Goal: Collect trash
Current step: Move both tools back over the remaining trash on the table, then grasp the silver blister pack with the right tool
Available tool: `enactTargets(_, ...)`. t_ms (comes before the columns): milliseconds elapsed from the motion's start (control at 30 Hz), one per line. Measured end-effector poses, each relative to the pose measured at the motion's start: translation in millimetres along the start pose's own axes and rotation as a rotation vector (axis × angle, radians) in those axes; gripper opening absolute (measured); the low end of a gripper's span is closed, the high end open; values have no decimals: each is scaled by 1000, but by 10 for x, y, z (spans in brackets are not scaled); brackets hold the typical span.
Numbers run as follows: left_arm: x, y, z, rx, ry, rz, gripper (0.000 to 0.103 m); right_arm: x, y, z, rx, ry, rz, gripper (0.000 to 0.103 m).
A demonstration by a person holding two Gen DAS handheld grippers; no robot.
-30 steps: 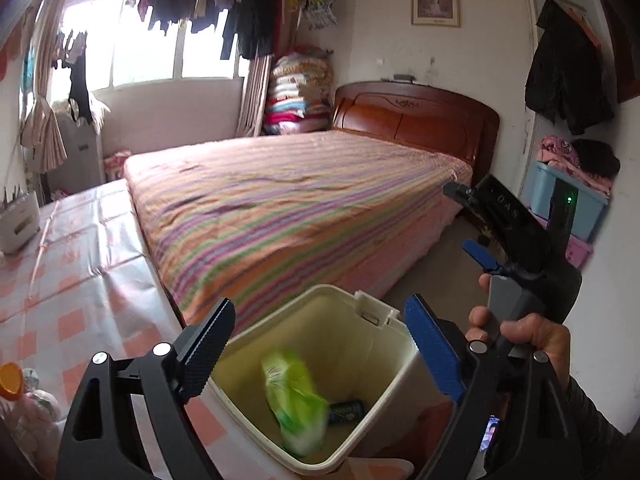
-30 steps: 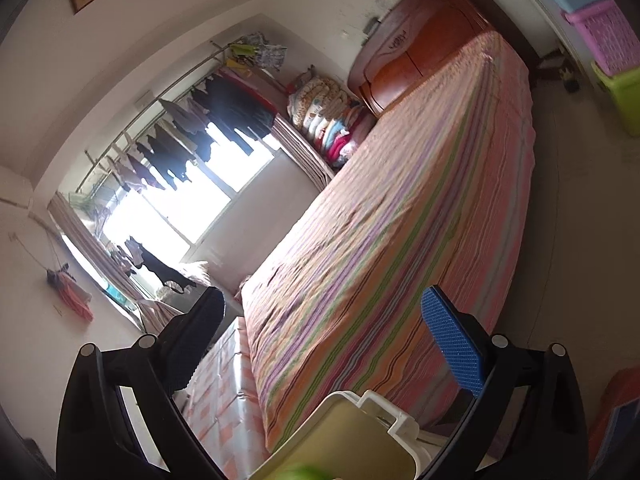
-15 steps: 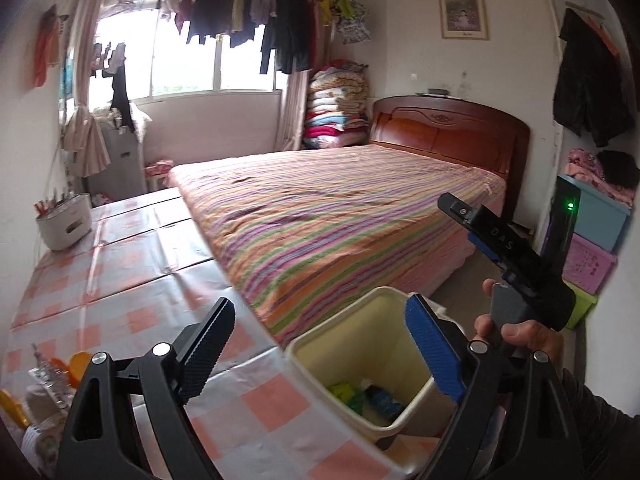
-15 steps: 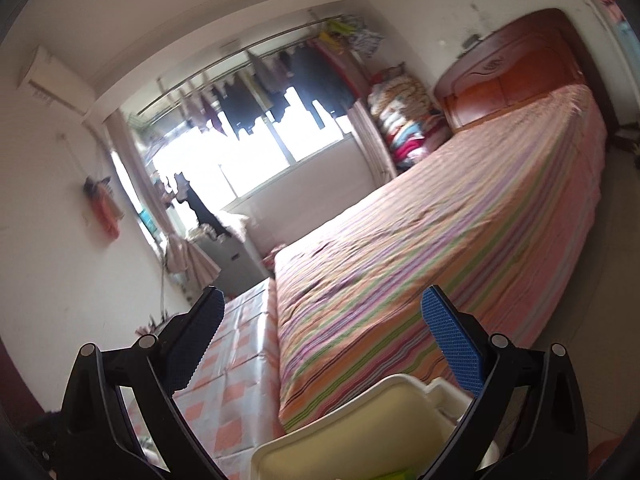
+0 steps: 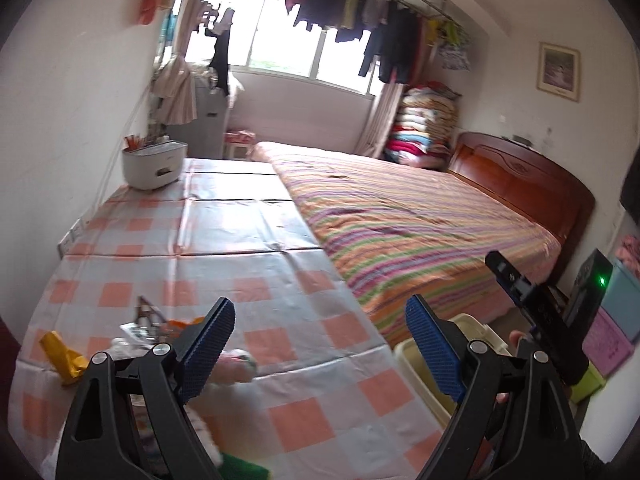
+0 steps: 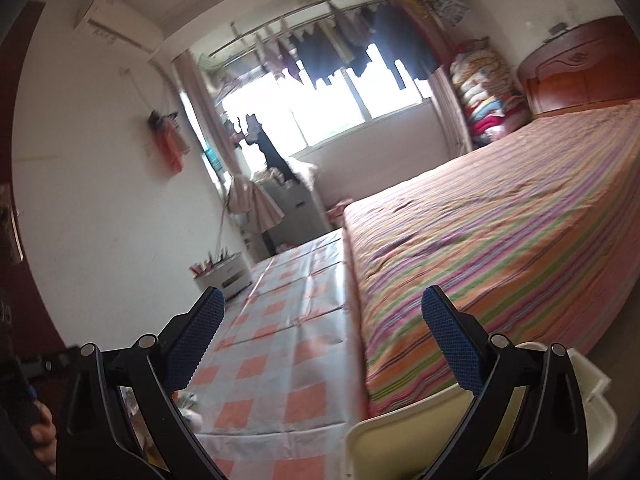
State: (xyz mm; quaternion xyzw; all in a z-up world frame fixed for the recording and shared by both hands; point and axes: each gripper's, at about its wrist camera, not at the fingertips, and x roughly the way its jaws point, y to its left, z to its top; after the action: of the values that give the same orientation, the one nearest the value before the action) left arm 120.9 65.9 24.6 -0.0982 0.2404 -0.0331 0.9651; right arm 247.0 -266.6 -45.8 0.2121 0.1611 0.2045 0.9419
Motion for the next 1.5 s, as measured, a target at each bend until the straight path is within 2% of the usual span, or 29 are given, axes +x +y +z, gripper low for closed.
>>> enactTargets(333,-91,571,-2,-51,1,117,85,430,505,-253,-44,130,89,97)
enactTargets(567,-165,844,-10,-73,2,184,85,570,761,-401,-60,186,128,97)
enactTargets(833,-226,1317,-14,-170,10,244,85,733,1097,-598,-97,261,187,97)
enactTargets(967,-209,1467,-30,-182,21,291,85,791,1214,-664,-117,294,207,97)
enactTargets(1267,-218,1649,-28,-228,36,302,85,994,1435,-835,-129,385,244,97)
enactTargets(1500,-350,1855,-8,-303,8,313,85,957,1878,-918,-181,408,410,97)
